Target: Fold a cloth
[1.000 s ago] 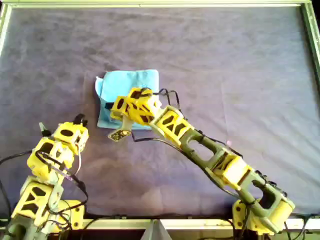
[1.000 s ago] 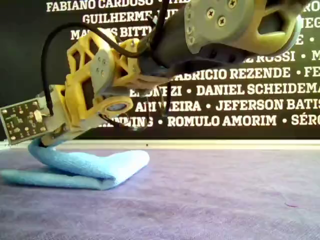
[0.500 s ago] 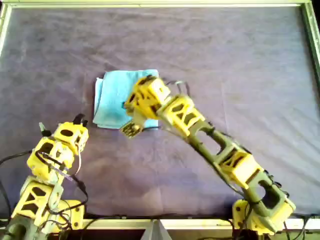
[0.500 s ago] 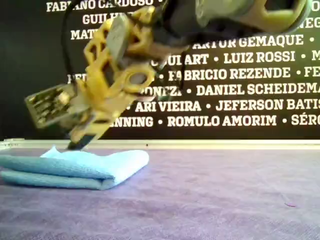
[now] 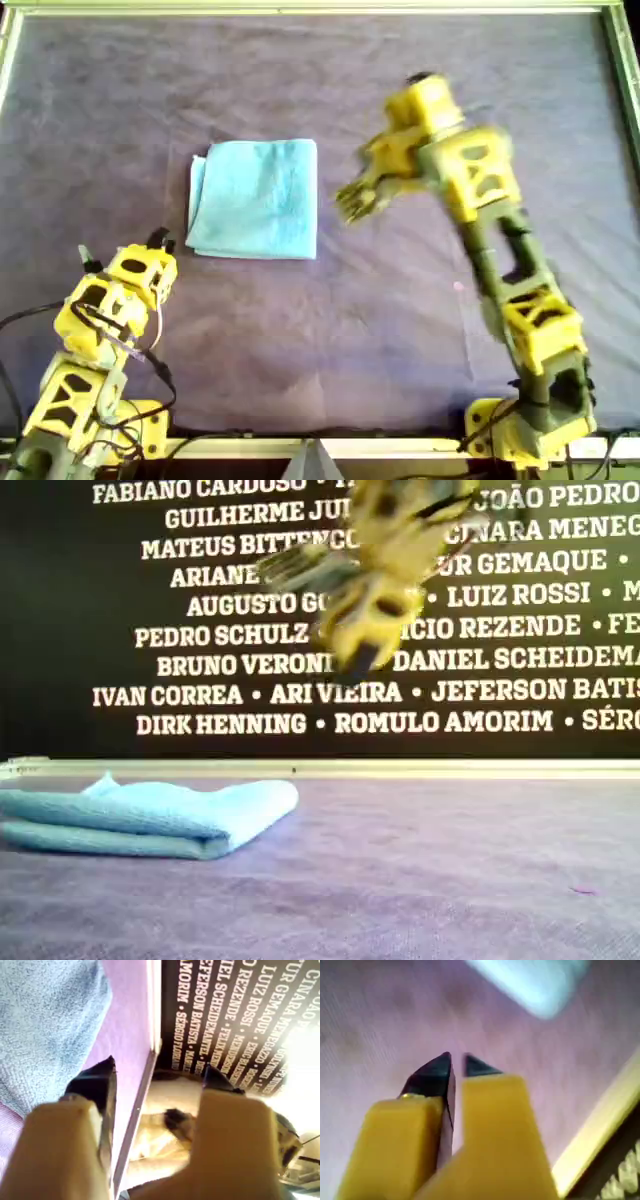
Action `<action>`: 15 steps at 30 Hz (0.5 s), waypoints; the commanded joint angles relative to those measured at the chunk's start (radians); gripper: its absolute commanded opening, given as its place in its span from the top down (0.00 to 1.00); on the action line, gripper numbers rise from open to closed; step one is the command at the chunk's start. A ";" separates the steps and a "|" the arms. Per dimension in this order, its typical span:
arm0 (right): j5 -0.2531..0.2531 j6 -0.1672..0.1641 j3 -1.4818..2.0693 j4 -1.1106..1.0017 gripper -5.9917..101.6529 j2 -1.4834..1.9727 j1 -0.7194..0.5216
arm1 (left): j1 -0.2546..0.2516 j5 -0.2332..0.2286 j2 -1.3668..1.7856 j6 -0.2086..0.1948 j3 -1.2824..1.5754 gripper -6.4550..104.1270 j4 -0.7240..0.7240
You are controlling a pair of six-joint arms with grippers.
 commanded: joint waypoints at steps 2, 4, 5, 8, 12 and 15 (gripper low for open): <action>-0.002 0.006 0.018 0.012 0.93 0.250 -0.137 | 0.017 0.008 0.003 0.009 -0.014 0.38 -0.003; -0.002 0.006 0.103 0.012 0.92 0.336 -0.196 | 0.017 0.009 0.003 0.006 -0.014 0.38 -0.003; -0.002 0.006 0.155 0.012 0.93 0.383 -0.219 | 0.017 0.009 0.003 0.006 -0.014 0.38 -0.003; -0.002 -0.006 0.360 0.011 0.93 0.561 -0.291 | 0.017 0.009 0.003 0.006 -0.014 0.38 -0.003; -0.005 -0.011 0.673 -0.009 0.93 0.834 -0.373 | 0.023 0.002 0.003 0.008 -0.014 0.38 -0.003; -0.017 -0.029 0.851 -0.012 0.93 0.992 -0.405 | 0.023 0.000 0.003 0.008 -0.014 0.38 -0.003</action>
